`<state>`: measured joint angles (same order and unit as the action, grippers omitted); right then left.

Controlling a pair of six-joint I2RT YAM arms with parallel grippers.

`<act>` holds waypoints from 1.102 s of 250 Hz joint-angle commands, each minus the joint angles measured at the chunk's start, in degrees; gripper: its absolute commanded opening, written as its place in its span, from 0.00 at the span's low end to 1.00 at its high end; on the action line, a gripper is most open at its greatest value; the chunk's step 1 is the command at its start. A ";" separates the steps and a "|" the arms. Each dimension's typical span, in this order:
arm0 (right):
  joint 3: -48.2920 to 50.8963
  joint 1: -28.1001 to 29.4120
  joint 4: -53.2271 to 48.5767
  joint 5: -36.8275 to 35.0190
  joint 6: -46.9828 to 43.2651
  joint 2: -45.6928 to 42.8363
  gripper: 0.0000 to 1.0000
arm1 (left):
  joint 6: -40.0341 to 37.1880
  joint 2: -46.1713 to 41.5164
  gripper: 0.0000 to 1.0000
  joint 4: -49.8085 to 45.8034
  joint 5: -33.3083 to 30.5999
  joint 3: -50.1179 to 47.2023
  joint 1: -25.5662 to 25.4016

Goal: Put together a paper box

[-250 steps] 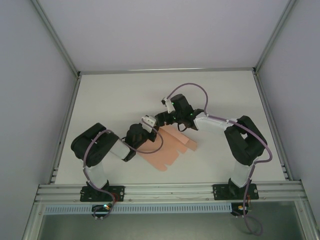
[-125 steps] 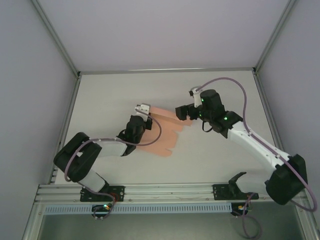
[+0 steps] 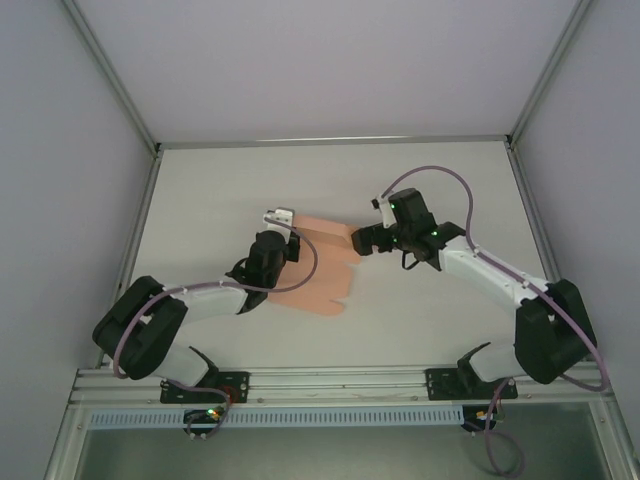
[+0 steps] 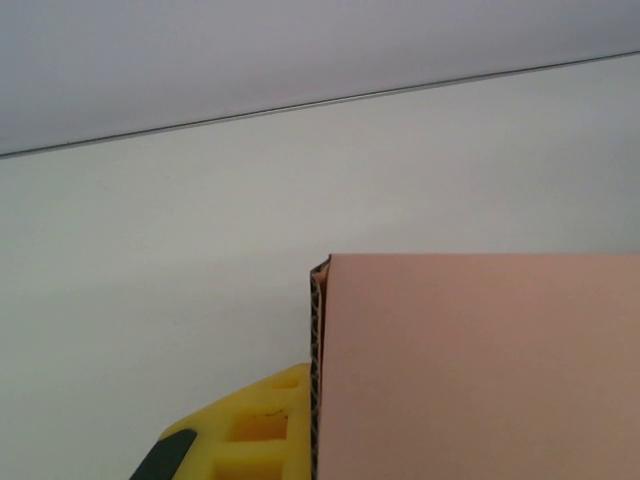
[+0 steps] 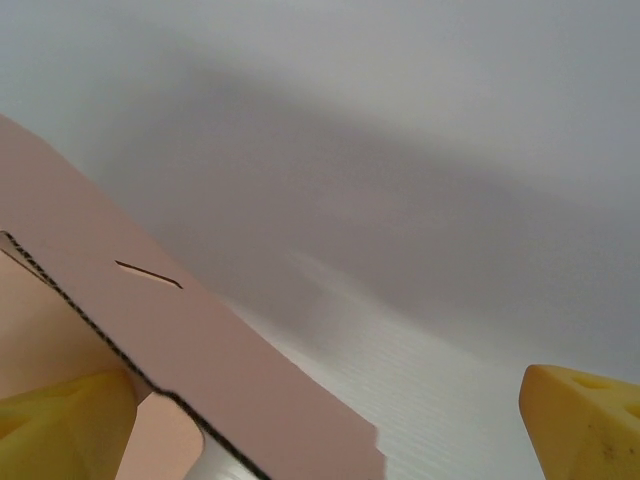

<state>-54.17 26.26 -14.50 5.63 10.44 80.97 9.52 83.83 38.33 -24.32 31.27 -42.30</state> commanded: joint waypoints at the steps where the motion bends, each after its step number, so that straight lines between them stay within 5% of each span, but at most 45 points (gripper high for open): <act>1: -0.48 0.46 5.32 5.84 0.56 1.11 0.99 | 3.93 0.09 0.00 -0.97 0.20 1.61 -0.21; 67: 4.02 0.88 28.53 4.10 16.46 4.08 1.00 | 1.69 1.24 0.00 1.20 4.08 2.60 -1.94; 125: 11.02 1.90 49.61 -2.16 30.84 5.84 1.00 | 4.31 0.59 0.00 3.23 -0.19 2.28 -4.14; 206: 16.45 3.27 37.05 -14.79 28.30 -6.65 1.00 | 5.51 -2.01 0.00 2.16 -5.68 2.45 -4.82; 276: 23.29 -3.79 13.32 -9.79 16.14 -25.22 1.00 | 10.67 -11.82 0.00 -10.42 -6.17 5.61 -4.69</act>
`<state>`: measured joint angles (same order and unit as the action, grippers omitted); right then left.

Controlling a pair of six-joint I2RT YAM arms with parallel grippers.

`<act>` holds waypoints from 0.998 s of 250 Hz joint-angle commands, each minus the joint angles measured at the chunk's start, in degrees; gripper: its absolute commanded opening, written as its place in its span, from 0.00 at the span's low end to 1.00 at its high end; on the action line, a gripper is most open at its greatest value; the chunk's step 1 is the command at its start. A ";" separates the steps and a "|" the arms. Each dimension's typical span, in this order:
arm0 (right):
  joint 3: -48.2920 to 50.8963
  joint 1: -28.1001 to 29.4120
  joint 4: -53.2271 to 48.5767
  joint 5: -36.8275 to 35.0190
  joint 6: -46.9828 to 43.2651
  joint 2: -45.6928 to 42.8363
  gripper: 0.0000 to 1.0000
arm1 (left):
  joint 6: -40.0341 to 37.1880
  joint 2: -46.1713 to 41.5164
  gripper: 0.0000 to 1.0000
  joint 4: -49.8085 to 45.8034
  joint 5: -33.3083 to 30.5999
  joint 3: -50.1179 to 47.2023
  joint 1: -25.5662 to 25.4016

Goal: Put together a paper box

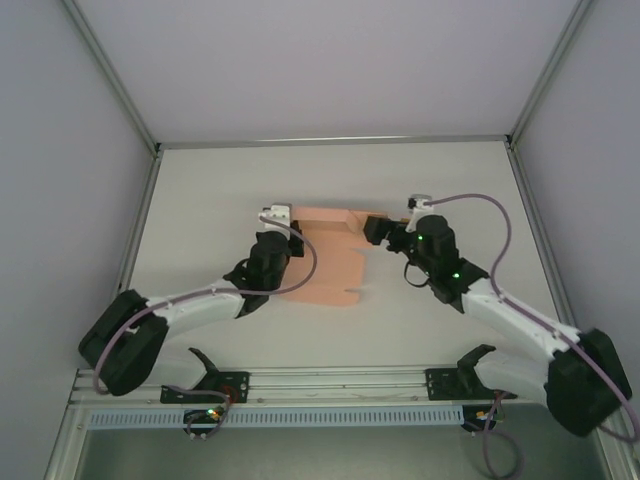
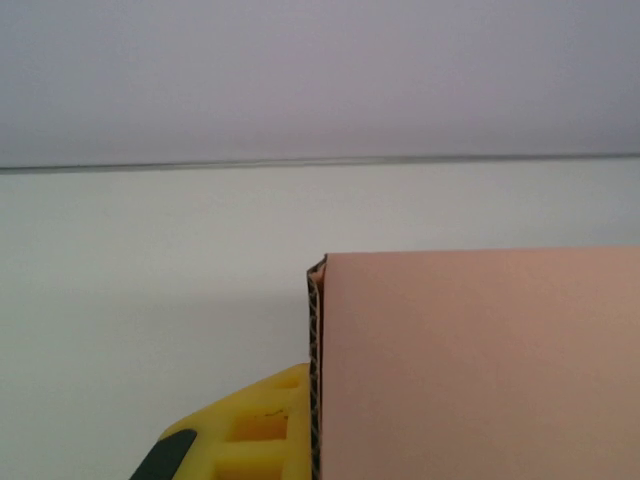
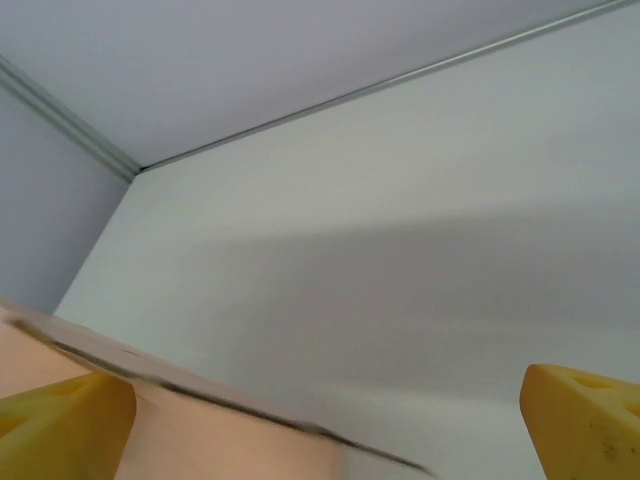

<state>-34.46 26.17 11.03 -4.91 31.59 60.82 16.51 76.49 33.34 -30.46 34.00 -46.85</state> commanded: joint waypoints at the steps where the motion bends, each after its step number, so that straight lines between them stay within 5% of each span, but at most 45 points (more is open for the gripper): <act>1: 3.72 -3.86 -12.28 1.07 -5.03 -5.30 1.00 | 3.69 -4.49 0.00 -5.41 -0.04 2.81 -0.16; 36: 8.31 -6.91 -8.80 8.81 -4.54 -8.21 1.00 | 5.61 -6.96 0.00 -4.64 0.68 1.42 0.14; 85: 4.85 -6.49 -0.32 15.84 -2.50 -0.67 1.00 | 9.47 -8.35 0.00 -7.39 2.10 1.77 0.06; 177: 0.48 -1.51 4.90 18.26 -6.50 4.93 1.00 | 10.78 -7.68 0.00 -8.16 1.37 1.78 -0.15; 250: -5.15 4.75 7.86 10.27 -7.76 15.10 1.00 | 12.65 -7.30 0.00 -6.67 3.13 1.78 -0.39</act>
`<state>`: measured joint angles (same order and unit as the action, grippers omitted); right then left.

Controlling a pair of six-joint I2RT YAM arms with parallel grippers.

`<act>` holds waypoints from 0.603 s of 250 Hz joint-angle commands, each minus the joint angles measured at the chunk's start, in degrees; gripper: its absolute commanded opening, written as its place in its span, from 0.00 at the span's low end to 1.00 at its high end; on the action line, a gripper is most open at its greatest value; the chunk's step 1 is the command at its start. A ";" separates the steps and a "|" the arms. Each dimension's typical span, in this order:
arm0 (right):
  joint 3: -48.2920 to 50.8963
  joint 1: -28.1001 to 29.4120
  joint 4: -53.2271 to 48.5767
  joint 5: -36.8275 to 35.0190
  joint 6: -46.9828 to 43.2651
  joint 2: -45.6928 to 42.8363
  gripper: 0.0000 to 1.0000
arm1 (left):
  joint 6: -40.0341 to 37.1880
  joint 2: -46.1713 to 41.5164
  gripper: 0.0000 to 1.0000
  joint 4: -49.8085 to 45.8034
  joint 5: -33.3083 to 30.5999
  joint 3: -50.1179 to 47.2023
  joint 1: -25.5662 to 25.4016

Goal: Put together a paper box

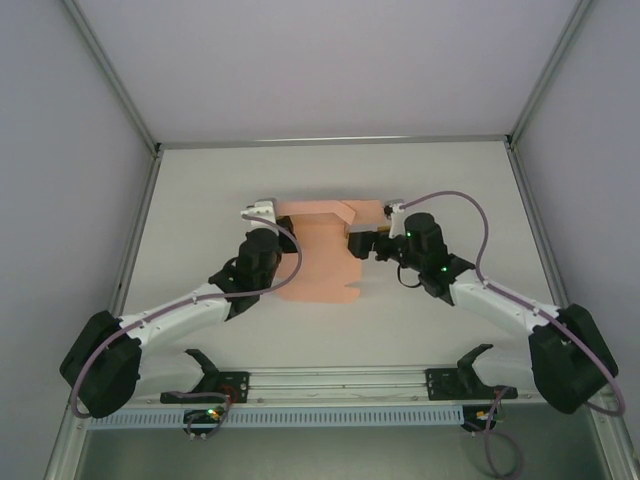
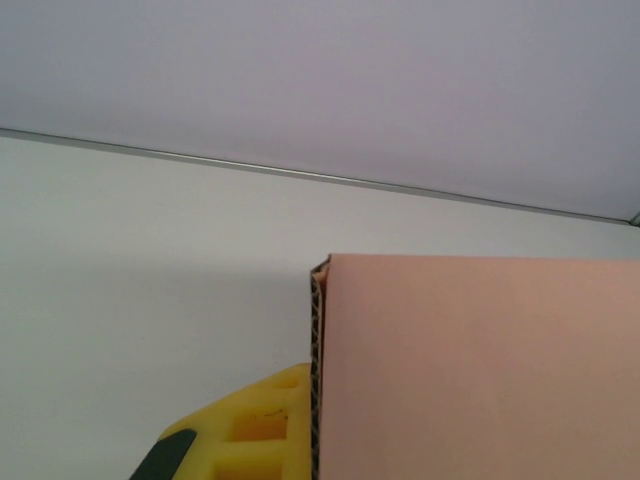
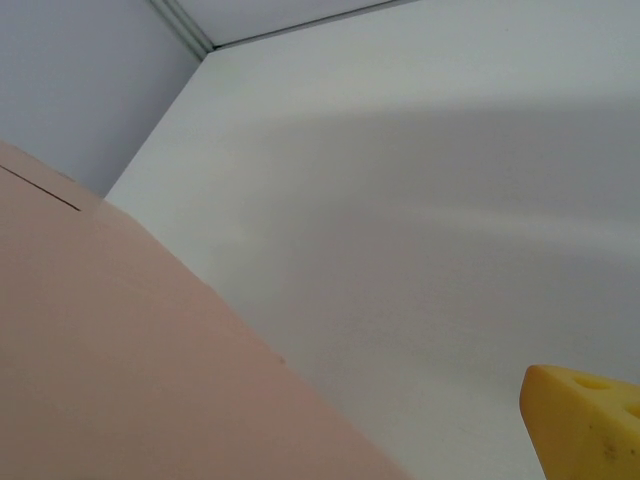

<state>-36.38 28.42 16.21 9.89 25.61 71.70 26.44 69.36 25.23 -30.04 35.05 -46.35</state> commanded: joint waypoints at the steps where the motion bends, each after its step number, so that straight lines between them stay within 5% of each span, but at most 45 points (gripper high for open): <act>1: -3.33 2.59 2.69 -4.75 -1.78 4.40 1.00 | 2.78 -0.14 0.00 1.37 2.71 0.77 -0.91; 88: -5.99 14.83 5.93 -51.38 10.19 13.01 1.00 | 8.00 -0.59 0.00 -3.90 -2.15 3.79 -3.71; 128: -11.13 18.62 -2.80 -63.45 15.88 15.95 1.00 | 9.04 0.82 0.00 -5.12 -4.15 4.77 -4.48; 151: -11.26 19.01 -2.63 -63.52 16.07 16.05 1.00 | 8.74 1.47 0.00 -5.24 -4.65 4.90 -4.49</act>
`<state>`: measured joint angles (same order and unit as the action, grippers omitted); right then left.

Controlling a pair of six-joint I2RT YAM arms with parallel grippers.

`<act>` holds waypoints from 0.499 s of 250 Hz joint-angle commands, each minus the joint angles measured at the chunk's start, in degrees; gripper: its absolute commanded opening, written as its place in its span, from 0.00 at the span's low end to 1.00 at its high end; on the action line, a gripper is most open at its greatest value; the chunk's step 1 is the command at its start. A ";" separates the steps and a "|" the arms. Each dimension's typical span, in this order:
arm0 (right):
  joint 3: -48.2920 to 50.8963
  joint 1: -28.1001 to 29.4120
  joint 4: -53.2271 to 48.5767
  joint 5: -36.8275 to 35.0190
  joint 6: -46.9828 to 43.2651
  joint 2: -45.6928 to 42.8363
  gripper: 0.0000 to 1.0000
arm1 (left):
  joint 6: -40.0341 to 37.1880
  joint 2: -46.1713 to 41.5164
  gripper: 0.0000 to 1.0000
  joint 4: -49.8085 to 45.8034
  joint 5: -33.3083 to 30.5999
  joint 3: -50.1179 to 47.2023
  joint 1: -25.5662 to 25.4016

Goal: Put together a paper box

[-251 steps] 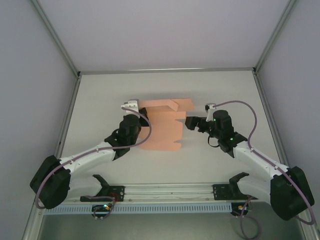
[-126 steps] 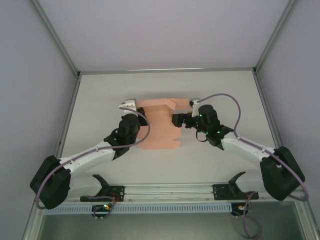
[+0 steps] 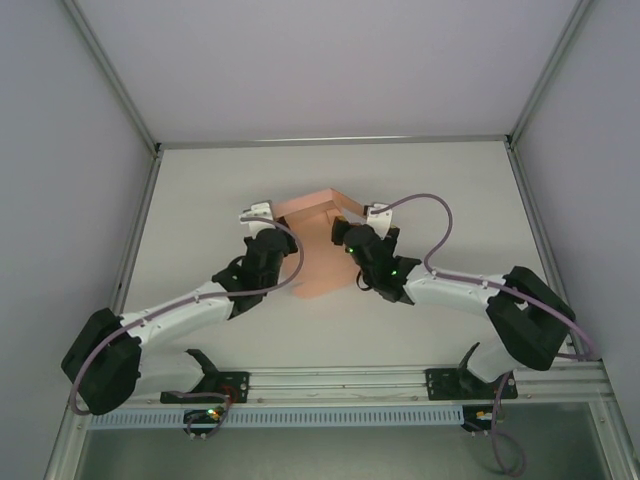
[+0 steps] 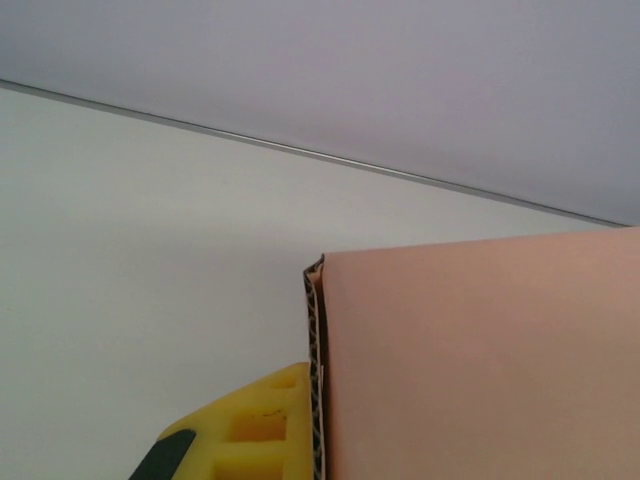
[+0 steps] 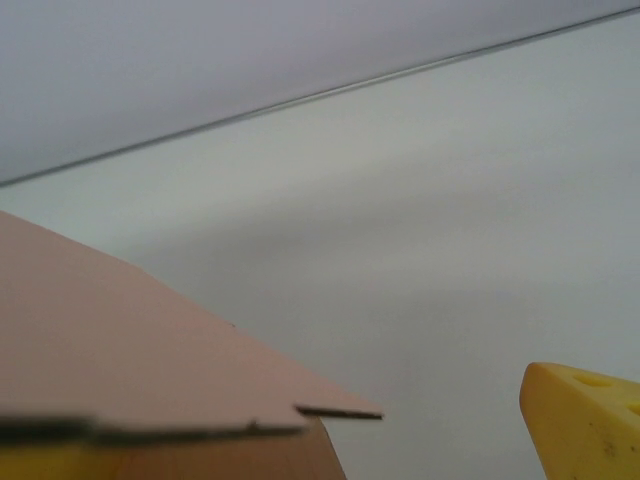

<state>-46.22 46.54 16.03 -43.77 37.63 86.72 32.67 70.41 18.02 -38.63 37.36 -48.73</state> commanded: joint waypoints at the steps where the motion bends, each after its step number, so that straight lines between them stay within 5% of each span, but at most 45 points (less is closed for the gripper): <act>1: -1.38 0.89 -2.52 -9.85 4.04 0.93 1.00 | 2.46 0.47 0.00 1.95 3.89 2.65 -2.09; 65: 7.40 -1.27 -6.36 -3.73 -0.76 -13.03 1.00 | 1.42 1.13 0.00 1.30 5.15 0.77 1.42; 98: 13.02 -9.04 -9.42 17.42 -6.99 -25.23 1.00 | -0.74 0.88 0.00 1.34 8.05 0.28 3.36; 125: 14.34 -18.84 -10.51 44.29 -19.68 -32.13 1.00 | -2.90 0.09 0.00 2.14 11.37 -0.59 4.52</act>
<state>-32.82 35.03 8.49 -28.64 31.05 60.40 32.62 71.72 18.17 -32.42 37.87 -45.43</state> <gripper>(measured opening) 0.995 0.070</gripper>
